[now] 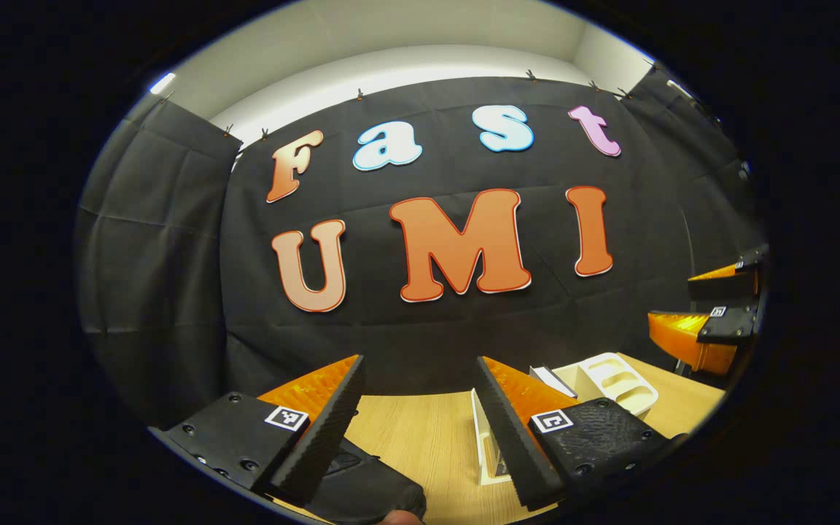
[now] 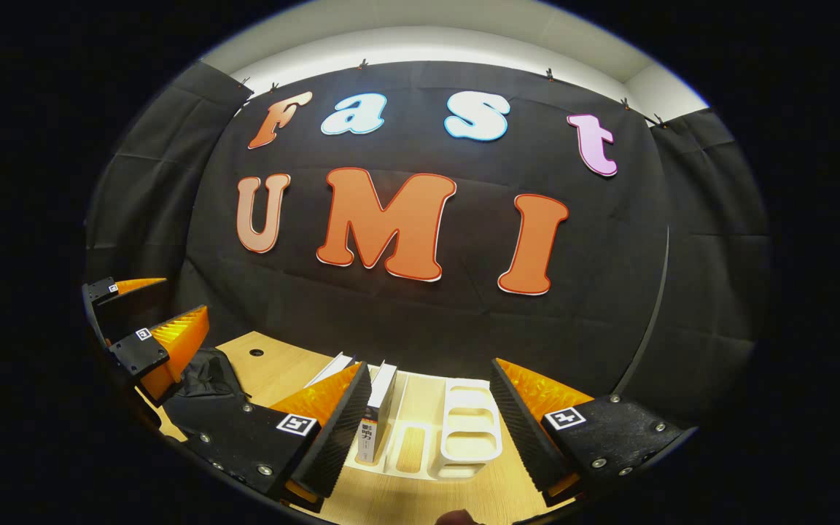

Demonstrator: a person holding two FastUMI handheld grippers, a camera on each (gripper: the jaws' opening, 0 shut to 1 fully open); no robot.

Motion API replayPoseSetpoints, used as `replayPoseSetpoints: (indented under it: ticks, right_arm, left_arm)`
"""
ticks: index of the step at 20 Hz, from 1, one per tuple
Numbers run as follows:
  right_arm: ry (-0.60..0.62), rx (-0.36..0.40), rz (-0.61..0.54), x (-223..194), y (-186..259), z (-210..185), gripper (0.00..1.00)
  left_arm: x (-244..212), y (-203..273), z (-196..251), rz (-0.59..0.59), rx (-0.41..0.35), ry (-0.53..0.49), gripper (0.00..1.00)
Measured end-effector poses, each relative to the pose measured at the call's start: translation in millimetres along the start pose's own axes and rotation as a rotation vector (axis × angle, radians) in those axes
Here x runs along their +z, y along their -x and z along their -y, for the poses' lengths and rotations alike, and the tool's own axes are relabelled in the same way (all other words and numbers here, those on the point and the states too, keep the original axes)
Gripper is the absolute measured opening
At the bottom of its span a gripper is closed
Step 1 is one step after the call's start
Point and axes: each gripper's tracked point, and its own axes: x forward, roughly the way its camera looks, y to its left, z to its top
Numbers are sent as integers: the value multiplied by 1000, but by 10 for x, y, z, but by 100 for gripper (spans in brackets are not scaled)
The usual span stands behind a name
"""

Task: Open the schoolbag, grab two books from the bookshelf and put them into the schoolbag.

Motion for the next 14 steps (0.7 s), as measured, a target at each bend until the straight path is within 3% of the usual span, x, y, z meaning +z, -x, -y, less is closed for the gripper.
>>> replayPoseSetpoints:
  ticks: [7,14]
  right_arm:
    - [-6,17,4,-118,1,168,97]
    - [-17,14,-16,-290,-64,314,98]
  left_arm:
    - [-324,133,29,-48,31,-71,96]
    - [-972,256,-6,-178,8,-275,96]
